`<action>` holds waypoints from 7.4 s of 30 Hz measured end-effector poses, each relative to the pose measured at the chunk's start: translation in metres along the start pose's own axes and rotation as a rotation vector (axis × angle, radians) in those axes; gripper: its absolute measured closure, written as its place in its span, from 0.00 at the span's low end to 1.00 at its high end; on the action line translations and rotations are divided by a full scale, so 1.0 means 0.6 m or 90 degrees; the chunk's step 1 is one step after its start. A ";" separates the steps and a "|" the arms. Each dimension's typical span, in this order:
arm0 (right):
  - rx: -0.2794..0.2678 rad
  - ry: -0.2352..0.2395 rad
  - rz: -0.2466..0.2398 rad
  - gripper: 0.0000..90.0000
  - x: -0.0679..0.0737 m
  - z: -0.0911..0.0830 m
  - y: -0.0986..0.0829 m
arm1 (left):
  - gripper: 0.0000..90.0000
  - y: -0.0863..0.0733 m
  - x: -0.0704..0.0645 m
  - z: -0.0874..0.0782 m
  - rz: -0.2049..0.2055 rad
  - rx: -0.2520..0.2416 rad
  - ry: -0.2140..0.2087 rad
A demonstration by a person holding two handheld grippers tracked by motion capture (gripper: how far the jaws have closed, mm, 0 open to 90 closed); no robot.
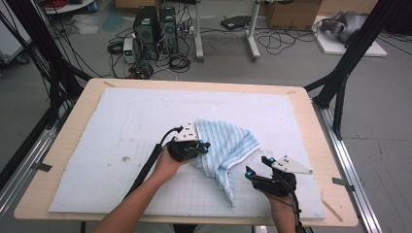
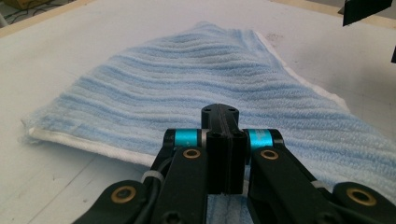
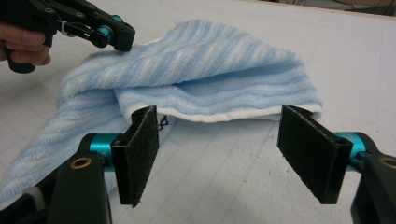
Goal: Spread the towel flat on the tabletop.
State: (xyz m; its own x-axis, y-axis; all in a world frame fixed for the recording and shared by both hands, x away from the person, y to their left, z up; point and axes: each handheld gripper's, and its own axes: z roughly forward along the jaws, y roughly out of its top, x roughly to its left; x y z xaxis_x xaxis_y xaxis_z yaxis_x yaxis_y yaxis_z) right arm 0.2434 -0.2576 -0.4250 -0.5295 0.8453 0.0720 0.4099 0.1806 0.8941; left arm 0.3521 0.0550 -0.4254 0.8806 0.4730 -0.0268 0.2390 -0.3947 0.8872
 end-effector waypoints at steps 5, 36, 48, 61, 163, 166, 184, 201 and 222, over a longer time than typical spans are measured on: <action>0.001 0.003 0.002 0.32 0.003 0.001 0.001 | 0.79 0.000 -0.008 0.005 -0.003 0.007 0.018; -0.007 0.010 0.010 0.32 0.006 0.009 0.006 | 0.98 0.012 0.035 -0.056 -0.047 -0.054 0.042; -0.005 0.045 0.030 0.39 0.018 0.061 0.037 | 0.98 -0.005 0.095 -0.115 -0.102 -0.087 0.112; 0.060 0.115 -0.084 0.83 0.077 0.160 0.084 | 0.98 -0.027 0.116 -0.139 -0.120 -0.093 0.140; 0.022 -0.087 -0.025 0.59 -0.002 0.055 0.038 | 0.41 -0.045 -0.013 -0.069 -0.108 -0.097 0.071; 0.015 -0.073 -0.024 0.56 -0.002 0.048 0.036 | 0.39 -0.041 -0.023 -0.046 -0.094 -0.077 0.068; 0.085 0.104 -0.072 0.62 0.045 0.095 0.029 | 0.89 -0.029 -0.009 -0.042 -0.093 -0.055 0.083; 0.100 0.144 -0.064 0.37 0.097 0.148 0.046 | 0.89 -0.043 0.033 -0.127 -0.104 -0.101 0.100; 0.108 0.095 -0.122 0.95 0.052 0.099 0.055 | 0.94 -0.065 0.060 -0.169 -0.100 -0.109 0.157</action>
State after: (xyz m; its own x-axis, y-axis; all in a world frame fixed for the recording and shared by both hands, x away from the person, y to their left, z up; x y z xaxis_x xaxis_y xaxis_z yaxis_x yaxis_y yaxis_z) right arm 0.2847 -0.1951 -0.4194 -0.7077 0.7064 -0.0159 0.4030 0.4221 0.8121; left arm 0.3329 0.1674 -0.4144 0.7075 0.7026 -0.0760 0.2739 -0.1734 0.9460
